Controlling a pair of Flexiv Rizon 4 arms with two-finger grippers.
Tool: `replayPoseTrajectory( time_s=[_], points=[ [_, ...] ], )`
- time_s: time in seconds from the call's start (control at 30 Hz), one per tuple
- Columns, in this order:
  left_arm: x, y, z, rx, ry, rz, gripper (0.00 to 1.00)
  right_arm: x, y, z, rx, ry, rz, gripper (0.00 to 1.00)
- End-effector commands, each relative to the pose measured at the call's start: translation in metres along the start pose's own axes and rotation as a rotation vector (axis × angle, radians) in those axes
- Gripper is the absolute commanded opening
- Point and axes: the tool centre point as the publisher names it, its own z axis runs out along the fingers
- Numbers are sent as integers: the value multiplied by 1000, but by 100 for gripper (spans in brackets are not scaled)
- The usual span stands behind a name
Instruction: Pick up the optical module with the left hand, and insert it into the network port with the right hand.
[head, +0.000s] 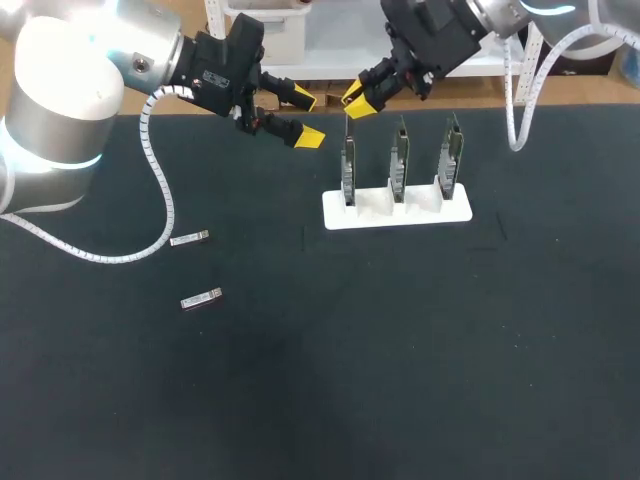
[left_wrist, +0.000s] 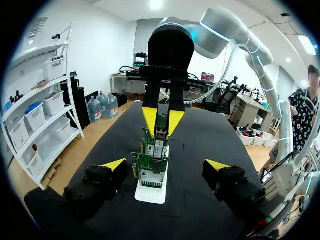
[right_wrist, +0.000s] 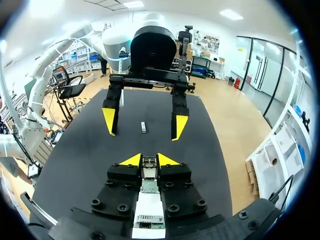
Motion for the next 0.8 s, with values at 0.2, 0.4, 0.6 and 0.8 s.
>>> replayPoseTrajectory(
  time_s=[0.2, 0.4, 0.6, 0.8],
  points=[
    [-2, 1, 1, 0, 8, -4, 100, 1, 5, 1, 4, 3, -4, 0],
    [-2, 1, 1, 0, 8, -4, 100, 0, 5, 2, 4, -2, -3, 0],
    [-2, 1, 1, 0, 8, -4, 100, 0, 4, 3, 7, -5, -1, 0],
    [-2, 1, 1, 0, 8, -4, 100, 4, 4, 4, 4, 4, 3, 0]
  ],
)
